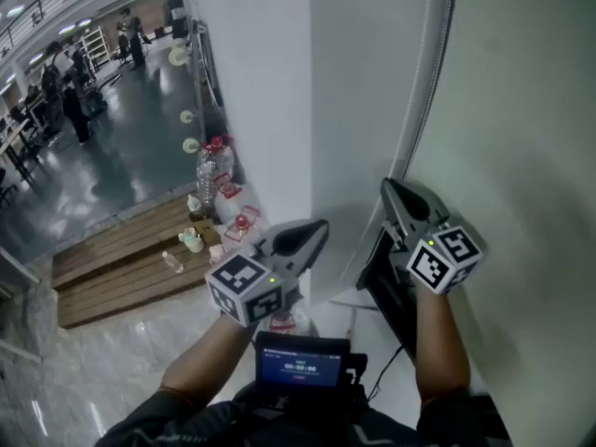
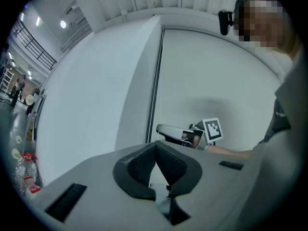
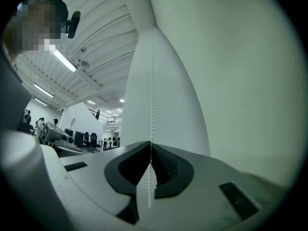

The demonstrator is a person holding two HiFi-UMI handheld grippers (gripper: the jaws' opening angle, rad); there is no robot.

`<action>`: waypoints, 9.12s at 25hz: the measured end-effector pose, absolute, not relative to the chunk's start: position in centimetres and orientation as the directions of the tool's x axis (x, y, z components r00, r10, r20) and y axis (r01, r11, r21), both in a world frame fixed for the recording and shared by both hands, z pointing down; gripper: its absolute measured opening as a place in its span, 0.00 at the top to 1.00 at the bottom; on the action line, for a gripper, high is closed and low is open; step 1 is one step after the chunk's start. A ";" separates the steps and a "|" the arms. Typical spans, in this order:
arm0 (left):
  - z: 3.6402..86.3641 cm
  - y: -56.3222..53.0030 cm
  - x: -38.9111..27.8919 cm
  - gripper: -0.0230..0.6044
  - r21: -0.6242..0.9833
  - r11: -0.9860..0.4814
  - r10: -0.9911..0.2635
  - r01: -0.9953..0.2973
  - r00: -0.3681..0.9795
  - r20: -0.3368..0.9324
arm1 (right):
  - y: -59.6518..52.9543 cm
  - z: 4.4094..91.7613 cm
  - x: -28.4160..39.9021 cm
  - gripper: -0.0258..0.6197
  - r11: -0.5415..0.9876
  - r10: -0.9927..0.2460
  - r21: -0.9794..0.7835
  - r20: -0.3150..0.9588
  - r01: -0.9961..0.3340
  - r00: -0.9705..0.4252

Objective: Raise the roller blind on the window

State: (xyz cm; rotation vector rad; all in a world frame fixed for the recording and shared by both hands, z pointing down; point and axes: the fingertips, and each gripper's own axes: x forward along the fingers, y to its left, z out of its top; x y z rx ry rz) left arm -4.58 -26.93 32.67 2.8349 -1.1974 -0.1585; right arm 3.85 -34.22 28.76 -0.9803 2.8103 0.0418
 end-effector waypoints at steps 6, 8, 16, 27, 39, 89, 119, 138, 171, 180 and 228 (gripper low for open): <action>29.0 -26.5 -0.9 0.97 0.078 -0.790 -0.613 -0.609 0.778 -0.134 | -28.8 29.7 4.1 0.93 0.826 -0.562 -0.028 -0.127 -0.563 -0.817; 27.2 -26.0 0.7 0.97 0.054 -0.827 -0.560 -0.559 0.813 -0.162 | -27.6 29.4 4.6 0.93 0.829 -0.558 -0.037 -0.131 -0.559 -0.819; 23.9 -25.9 5.6 0.86 -0.022 -0.899 -0.428 -0.437 0.889 -0.163 | -25.7 29.5 5.6 0.92 0.823 -0.566 -0.044 -0.126 -0.566 -0.814; 24.0 -25.3 6.7 0.94 0.042 -0.929 -0.368 -0.368 0.907 -0.206 | -24.1 29.8 5.1 0.93 0.844 -0.537 -0.060 -0.119 -0.533 -0.835; 26.2 -25.7 5.6 0.95 0.003 -0.906 -0.416 -0.423 0.891 -0.183 | -24.7 32.1 3.7 0.93 0.830 -0.558 -0.030 -0.071 -0.558 -0.827; 44.7 -26.3 5.6 0.95 0.115 -0.893 -0.438 -0.435 0.899 -0.006 | -26.4 19.7 5.3 0.76 0.809 -0.541 0.030 -0.350 -0.587 -0.764; 48.4 -26.4 2.0 0.84 0.182 -0.843 -0.505 -0.507 0.861 0.061 | -26.7 22.7 5.7 0.94 0.752 -0.580 0.067 -0.405 -0.655 -0.707; 25.2 -25.0 0.8 0.81 0.091 -0.892 -0.450 -0.443 0.849 -0.276 | -25.4 30.0 3.5 0.94 0.788 -0.573 0.013 -0.348 -0.615 -0.742; 31.0 -26.1 3.7 0.96 0.082 -0.879 -0.477 -0.469 0.866 -0.150 | -24.7 41.2 1.9 0.94 0.773 -0.634 -0.118 -0.189 -0.624 -0.750; 38.8 -26.7 3.6 0.96 0.111 -0.852 -0.516 -0.511 0.857 -0.015 | -25.0 48.5 2.0 0.94 0.734 -0.670 -0.189 -0.047 -0.652 -0.741; 45.2 -25.4 5.2 0.97 0.249 -0.855 -0.456 -0.455 0.888 0.055 | -26.4 24.0 4.5 0.95 0.795 -0.534 0.002 -0.473 -0.607 -0.701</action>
